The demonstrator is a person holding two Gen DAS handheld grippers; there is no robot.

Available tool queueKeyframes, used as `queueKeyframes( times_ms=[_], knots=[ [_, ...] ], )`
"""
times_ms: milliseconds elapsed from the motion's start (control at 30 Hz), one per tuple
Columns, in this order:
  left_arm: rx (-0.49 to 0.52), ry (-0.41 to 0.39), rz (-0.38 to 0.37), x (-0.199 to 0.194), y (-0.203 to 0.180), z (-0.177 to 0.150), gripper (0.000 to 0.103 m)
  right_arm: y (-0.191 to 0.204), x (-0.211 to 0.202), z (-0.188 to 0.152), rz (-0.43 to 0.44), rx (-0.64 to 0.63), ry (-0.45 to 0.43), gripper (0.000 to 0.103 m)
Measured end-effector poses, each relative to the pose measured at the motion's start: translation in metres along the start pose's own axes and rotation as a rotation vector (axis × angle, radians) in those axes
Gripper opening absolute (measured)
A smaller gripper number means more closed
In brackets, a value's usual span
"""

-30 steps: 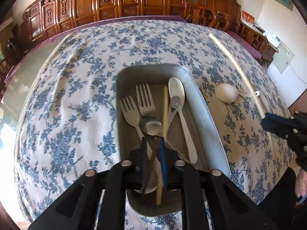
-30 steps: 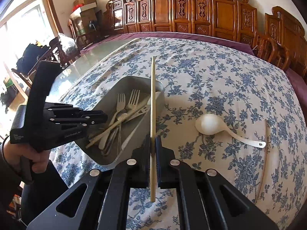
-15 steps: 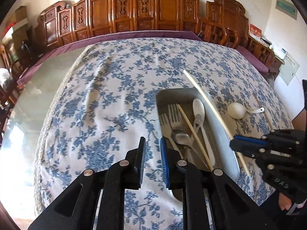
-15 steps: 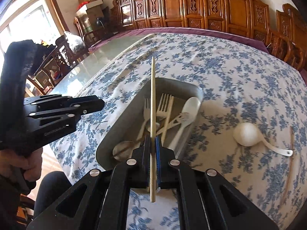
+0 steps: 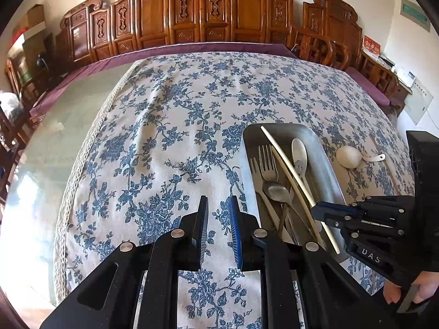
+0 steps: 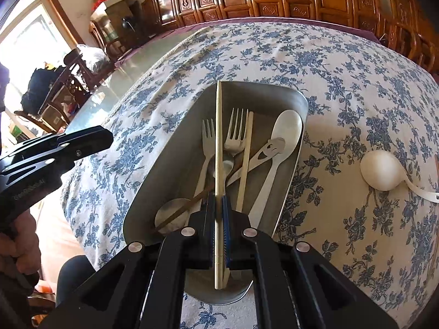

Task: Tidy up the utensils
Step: 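Lower the right tool's chopstick into the tray and open the right tool, then grasp the white ladle by its handle with the right tool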

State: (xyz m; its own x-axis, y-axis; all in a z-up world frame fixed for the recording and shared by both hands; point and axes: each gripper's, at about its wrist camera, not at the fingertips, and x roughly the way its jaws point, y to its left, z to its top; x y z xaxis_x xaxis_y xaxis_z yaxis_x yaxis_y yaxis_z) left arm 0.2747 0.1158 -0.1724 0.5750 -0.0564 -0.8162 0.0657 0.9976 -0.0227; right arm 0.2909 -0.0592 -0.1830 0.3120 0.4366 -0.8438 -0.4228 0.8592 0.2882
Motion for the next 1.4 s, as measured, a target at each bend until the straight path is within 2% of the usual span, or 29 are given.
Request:
queueKeyframes(
  times_ms=[233,400,500,567,667,767,967,1000,1067,1167,1200,1267,1400],
  knots=[
    [0.003,0.0,-0.006,0.0,-0.005,0.0,0.014,0.001,-0.01,0.002,0.033,-0.02,-0.04,0.008],
    [0.007,-0.001,-0.016,0.0,-0.011,0.001,0.014,-0.015,-0.036,0.005,0.051,-0.046,-0.108,0.008],
    [0.017,-0.004,-0.024,-0.001,-0.019,0.002,0.014,-0.037,-0.057,0.006,0.01,-0.085,-0.146,0.009],
    [0.024,-0.008,-0.03,-0.001,-0.024,0.004,0.016,-0.059,-0.068,0.007,-0.028,-0.11,-0.161,0.017],
    [0.03,-0.016,-0.042,0.001,-0.033,0.008,0.018,-0.092,-0.078,0.013,-0.092,-0.132,-0.178,0.022],
    [0.027,-0.022,-0.057,0.003,-0.043,0.011,0.018,-0.124,-0.079,0.02,-0.134,-0.16,-0.167,0.023],
    [0.02,-0.031,-0.074,0.008,-0.059,0.014,0.023,-0.163,-0.066,0.023,-0.152,-0.197,-0.115,0.025],
    [0.017,-0.031,-0.076,0.009,-0.061,0.015,0.023,-0.167,-0.063,0.021,-0.153,-0.206,-0.103,0.028],
    [0.016,-0.031,-0.08,0.012,-0.066,0.016,0.024,-0.176,-0.056,0.019,-0.153,-0.227,-0.08,0.041],
    [0.015,-0.03,-0.085,0.016,-0.072,0.018,0.025,-0.183,-0.046,0.014,-0.158,-0.243,-0.061,0.056],
    [0.016,-0.029,-0.085,0.018,-0.073,0.019,0.026,-0.185,-0.042,0.014,-0.151,-0.25,-0.049,0.056],
    [0.016,-0.024,-0.085,0.022,-0.076,0.019,0.035,-0.188,-0.033,0.012,-0.132,-0.27,-0.014,0.056],
    [0.017,-0.016,-0.082,0.026,-0.078,0.019,0.036,-0.185,-0.016,0.013,-0.13,-0.326,0.034,0.056]
  ],
)
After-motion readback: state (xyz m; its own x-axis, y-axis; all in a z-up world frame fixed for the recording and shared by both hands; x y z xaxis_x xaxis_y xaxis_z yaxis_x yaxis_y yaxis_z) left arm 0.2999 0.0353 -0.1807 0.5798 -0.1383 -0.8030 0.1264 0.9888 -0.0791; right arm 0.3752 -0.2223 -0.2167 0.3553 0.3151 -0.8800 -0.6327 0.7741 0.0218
